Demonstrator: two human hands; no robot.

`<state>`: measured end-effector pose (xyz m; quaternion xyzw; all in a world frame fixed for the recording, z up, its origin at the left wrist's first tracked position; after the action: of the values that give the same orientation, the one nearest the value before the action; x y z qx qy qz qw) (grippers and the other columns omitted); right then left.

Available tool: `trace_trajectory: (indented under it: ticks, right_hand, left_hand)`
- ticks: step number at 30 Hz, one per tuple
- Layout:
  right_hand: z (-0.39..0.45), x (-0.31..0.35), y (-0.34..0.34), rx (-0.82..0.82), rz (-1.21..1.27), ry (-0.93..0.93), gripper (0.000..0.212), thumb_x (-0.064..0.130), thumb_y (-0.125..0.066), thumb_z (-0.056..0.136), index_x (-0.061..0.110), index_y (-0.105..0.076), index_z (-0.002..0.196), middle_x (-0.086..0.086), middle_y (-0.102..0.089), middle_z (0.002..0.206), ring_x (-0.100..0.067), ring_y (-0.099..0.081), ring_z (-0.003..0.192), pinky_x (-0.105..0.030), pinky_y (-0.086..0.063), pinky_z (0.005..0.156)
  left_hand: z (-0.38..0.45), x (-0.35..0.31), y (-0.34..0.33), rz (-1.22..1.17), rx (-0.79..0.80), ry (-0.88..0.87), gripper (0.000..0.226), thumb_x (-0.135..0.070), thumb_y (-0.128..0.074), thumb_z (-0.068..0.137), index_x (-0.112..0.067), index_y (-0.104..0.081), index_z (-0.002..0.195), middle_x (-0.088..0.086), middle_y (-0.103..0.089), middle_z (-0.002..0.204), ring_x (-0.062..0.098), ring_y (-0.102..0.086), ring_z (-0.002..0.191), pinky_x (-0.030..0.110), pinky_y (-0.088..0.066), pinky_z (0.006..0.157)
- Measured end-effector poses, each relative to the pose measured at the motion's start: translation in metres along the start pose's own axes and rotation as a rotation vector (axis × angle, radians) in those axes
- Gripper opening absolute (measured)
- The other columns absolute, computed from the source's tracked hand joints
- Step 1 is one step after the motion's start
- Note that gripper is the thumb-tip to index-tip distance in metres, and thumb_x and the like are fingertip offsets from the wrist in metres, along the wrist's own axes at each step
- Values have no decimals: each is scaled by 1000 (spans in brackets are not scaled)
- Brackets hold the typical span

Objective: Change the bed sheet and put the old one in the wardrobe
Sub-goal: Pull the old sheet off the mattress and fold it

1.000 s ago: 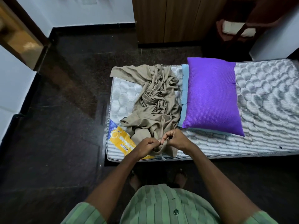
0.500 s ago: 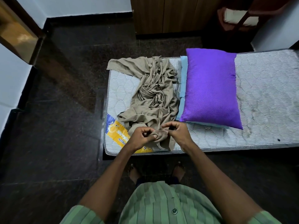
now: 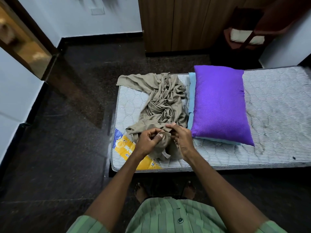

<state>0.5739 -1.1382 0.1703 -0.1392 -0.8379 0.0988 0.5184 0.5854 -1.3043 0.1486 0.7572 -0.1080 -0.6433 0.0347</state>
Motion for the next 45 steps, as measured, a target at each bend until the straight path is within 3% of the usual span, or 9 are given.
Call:
trace_trajectory:
  ticks: [8,11,17,21,25,27,33,38,45]
  right_hand:
    - [-6,-15,-14,-31,-536,250,22,-2,-70,86,16,-80,95,4,-79,90,-12,-75,89,-38,-62,84]
    - [-13,-12,-20,66,-584,282,31,-5,-62,91,19,-76,104,8,-77,97,-2,-72,93,-22,-58,81]
    - [-13,-22,-7,161,-545,162,25,-5,-65,90,13,-69,107,-2,-77,97,-8,-73,92,-28,-59,80]
    - [-12,-18,-1,108,-564,181,19,-7,-77,80,12,-72,82,4,-73,75,-3,-67,72,-21,-52,67]
    - [-16,-34,-9,25,-459,94,17,-1,-79,78,15,-72,78,3,-70,70,-10,-62,66,-30,-50,62]
    - [-16,-40,-20,-17,-366,32,14,-1,-77,78,13,-72,78,-4,-72,71,-13,-63,66,-31,-50,63]
    - [-25,-65,-64,-36,-242,-48,17,-7,-61,87,2,-75,85,-15,-74,76,-18,-64,59,-27,-49,51]
    - [-25,-95,-85,105,-173,-184,13,-6,-61,88,-4,-71,80,-15,-56,65,-18,-46,56,-27,-36,47]
    - [-12,-99,-99,307,-152,-434,19,-2,-61,89,7,-78,87,-21,-72,83,-23,-67,61,-31,-58,60]
  left_hand:
    - [-1,2,9,113,-180,-6,20,-25,-81,80,-19,-68,93,-2,-75,84,17,-73,81,36,-58,74]
    - [-4,8,18,74,-3,-5,24,-23,-83,86,-20,-70,107,1,-69,84,10,-63,76,32,-53,75]
    - [-8,6,20,239,320,-34,25,-43,-78,89,-28,-74,109,18,-66,87,12,-53,75,35,-45,70]
    - [-5,-4,25,501,170,-70,12,-39,-81,86,-27,-77,85,-9,-64,71,7,-57,72,34,-45,67]
    - [-16,-15,30,853,-80,-154,13,-40,-79,84,-34,-78,95,-17,-50,83,7,-53,86,28,-34,63]
    - [-24,-10,29,782,-196,-28,13,-38,-72,87,-34,-77,99,-13,-59,81,10,-60,82,28,-41,65]
    - [-47,6,23,-164,-304,485,39,-52,-73,87,-14,-79,83,0,-66,61,18,-63,60,32,-53,59]
    - [-57,28,33,-203,-551,527,29,-17,-73,89,-14,-74,60,3,-63,57,20,-55,60,31,-45,56]
    - [-65,62,68,-32,-554,510,30,-36,-56,93,-25,-78,75,-2,-75,73,21,-68,69,40,-57,67]
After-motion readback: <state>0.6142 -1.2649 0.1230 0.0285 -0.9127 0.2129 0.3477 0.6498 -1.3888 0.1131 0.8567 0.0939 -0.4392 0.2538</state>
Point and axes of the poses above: each hand's wrist, its own z-axis towards the middle knuckle, its own y-axis out of the back of the hand, x = y × z, the point moved 3 cm from there along z, towards the middle knuckle
